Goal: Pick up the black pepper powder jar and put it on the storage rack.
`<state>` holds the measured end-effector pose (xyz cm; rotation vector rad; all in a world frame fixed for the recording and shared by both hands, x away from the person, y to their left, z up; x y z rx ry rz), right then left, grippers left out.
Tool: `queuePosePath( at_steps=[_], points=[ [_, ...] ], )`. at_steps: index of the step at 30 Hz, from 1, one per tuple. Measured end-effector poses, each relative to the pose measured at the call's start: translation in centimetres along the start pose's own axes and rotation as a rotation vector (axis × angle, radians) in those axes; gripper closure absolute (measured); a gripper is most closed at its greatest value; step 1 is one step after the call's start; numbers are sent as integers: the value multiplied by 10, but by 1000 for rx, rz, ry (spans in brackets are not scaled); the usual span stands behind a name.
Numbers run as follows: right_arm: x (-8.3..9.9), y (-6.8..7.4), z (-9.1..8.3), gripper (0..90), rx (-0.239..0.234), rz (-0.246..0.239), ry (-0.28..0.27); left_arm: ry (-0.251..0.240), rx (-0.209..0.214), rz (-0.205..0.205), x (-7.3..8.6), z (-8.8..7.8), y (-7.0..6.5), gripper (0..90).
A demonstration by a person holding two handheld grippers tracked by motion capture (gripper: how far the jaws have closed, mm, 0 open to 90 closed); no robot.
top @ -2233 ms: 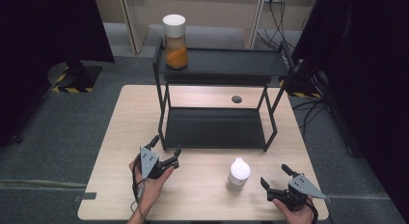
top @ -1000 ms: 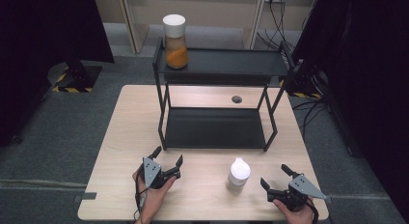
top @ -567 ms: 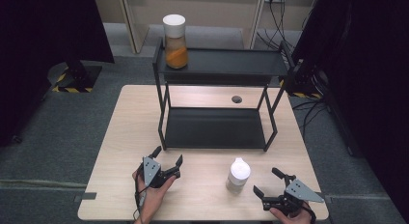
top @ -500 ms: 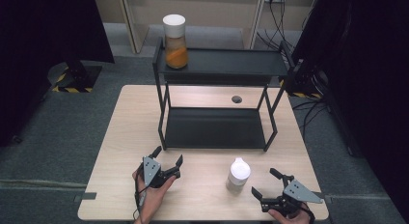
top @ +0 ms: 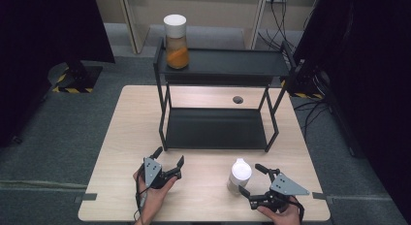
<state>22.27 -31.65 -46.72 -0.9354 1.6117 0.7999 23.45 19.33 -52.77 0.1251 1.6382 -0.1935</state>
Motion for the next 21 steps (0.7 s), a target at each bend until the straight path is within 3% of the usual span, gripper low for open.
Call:
queuePosePath(
  at_steps=[14, 21],
  points=[
    [-4, -2, 22, 181, -26, -23, 27, 0, 6, 3, 0, 0, 0, 119],
    [-3, -2, 21, 281, -15, -28, 41, -3, 6, 7, 0, 0, -1, 119]
  ],
)
Point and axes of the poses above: each handheld gripper's, and its own axes: z roughly forward along the jaws, x roughly out of its underside, y roughly to its left, the point moved 3 cm from there along z, roughly forward along the jaws, and after that the axes turned 12 degrees about -x, right-handed, at the moved point
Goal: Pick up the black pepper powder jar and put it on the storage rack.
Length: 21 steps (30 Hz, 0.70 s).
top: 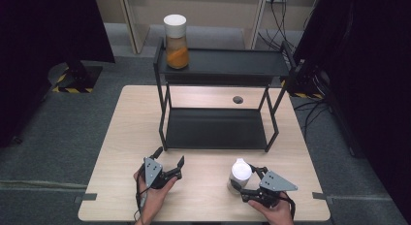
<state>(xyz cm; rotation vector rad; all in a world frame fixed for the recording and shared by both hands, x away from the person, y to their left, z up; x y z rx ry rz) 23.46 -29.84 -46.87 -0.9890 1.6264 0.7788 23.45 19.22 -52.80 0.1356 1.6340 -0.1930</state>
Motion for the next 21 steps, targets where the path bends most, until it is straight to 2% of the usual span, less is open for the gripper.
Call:
queuePosePath(
  at_steps=[11, 21],
  points=[
    [-1, 3, -1, 308, 9, 2, 3, 0, -1, 1, 0, 0, 0, 119],
    [-12, 1, -10, 309, 52, 6, -51, -3, -1, 3, 0, 0, 0, 119]
  ],
)
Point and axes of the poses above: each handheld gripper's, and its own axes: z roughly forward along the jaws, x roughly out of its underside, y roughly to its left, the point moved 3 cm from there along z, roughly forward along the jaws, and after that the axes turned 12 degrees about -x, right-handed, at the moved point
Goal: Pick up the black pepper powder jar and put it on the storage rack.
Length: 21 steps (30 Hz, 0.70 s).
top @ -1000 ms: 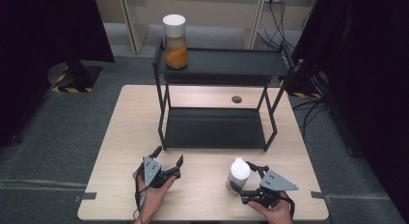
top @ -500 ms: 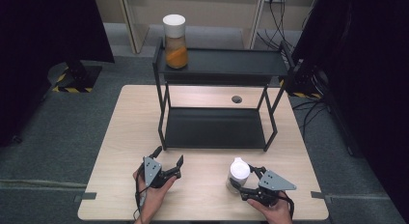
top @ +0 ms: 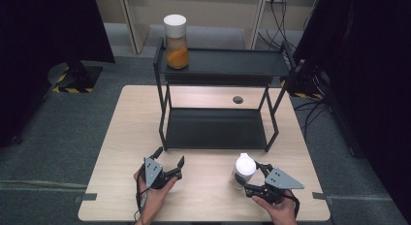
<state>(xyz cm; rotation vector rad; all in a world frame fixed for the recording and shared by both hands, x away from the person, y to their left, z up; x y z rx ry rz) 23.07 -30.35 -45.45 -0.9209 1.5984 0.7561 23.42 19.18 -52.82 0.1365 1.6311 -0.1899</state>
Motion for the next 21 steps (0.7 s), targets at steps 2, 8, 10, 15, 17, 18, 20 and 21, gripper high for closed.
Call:
queuePosePath(
  at_steps=[2, 8, 10, 15, 17, 18, 20, 21],
  points=[
    [-4, -2, -2, 309, 10, -5, -7, 1, 0, 1, 0, 0, 0, 119],
    [-15, -7, -6, 309, 49, -14, -34, 3, 2, 1, 0, 0, 0, 119],
    [-18, -10, -7, 309, 61, -15, -44, 2, 2, 7, -1, 0, 0, 119],
    [-29, -14, -10, 309, 88, -27, -71, 3, 1, 4, -1, 0, 0, 119],
    [-33, -15, -11, 309, 95, -32, -78, 2, 1, 6, 0, 0, 0, 119],
    [-35, -16, -12, 309, 101, -33, -85, 2, 1, 8, 0, 0, 0, 119],
    [-39, -18, -12, 309, 107, -37, -92, 0, 2, 9, 0, 0, 0, 119],
    [-41, -19, -13, 309, 107, -35, -97, 0, 2, 9, 0, 0, 0, 119]
  ],
)
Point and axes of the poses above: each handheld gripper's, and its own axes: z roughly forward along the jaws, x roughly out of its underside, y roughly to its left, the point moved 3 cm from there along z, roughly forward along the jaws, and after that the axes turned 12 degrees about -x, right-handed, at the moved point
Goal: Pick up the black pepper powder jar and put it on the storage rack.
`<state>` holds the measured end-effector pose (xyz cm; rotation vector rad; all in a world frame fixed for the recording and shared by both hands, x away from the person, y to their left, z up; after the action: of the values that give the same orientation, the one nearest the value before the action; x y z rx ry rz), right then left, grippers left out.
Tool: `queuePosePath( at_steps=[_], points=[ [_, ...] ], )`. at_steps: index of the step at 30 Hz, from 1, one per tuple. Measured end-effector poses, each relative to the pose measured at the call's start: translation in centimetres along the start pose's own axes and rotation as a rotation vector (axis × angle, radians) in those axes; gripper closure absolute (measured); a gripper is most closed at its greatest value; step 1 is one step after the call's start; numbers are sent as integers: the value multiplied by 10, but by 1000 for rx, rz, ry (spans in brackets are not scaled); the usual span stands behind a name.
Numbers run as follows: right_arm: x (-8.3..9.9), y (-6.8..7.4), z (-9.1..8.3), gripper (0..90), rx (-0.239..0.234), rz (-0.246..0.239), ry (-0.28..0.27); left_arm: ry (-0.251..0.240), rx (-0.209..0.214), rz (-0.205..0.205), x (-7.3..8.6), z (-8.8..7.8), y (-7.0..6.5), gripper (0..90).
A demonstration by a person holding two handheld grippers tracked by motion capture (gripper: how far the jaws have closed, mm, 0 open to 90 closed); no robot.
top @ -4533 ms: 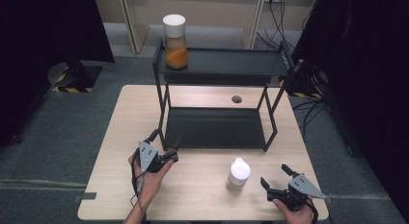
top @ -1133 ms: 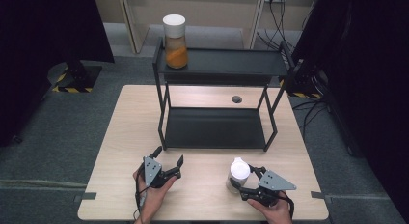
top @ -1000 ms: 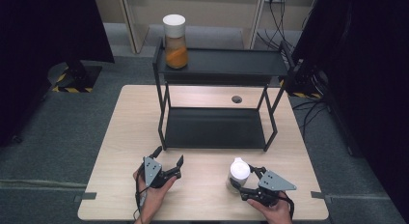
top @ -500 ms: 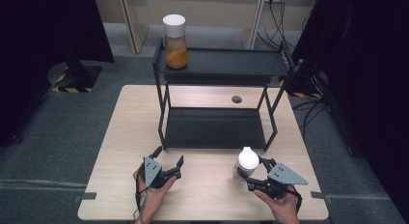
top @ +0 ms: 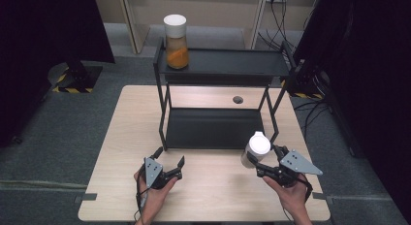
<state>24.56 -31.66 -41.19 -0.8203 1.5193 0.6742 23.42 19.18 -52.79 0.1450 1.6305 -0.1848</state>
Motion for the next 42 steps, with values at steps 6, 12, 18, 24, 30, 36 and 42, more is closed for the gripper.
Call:
queuePosePath(
  at_steps=[6, 12, 18, 24, 30, 36, 42],
  points=[
    [-10, -5, 0, 309, 17, -1, -17, 0, -1, -3, 0, 0, 0, 119],
    [-21, -10, 1, 309, 30, -11, -39, 0, -1, -1, 0, 0, 0, 119],
    [-31, -13, 3, 309, 36, -21, -59, 0, -1, -1, 0, 0, 0, 119],
    [-39, -16, 5, 309, 45, -30, -78, -1, 0, -1, 0, 0, 0, 119],
    [-45, -19, 7, 309, 51, -30, -88, -1, 0, -1, 0, 0, 0, 119],
    [-51, -21, 9, 309, 62, -36, -97, -2, 0, 0, 0, 0, 0, 119],
    [-60, -24, 10, 309, 69, -44, -110, -2, 1, 1, 0, 0, 0, 119]
  ],
)
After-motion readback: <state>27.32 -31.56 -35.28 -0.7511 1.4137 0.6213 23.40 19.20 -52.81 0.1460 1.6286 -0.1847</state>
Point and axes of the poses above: each handheld gripper's, and its own axes: z roughly forward along the jaws, x roughly out of its underside, y roughly to its left, the point moved 3 cm from there along z, roughly forward along the jaws, and after that the axes turned 12 degrees about -x, right-handed, at the moved point
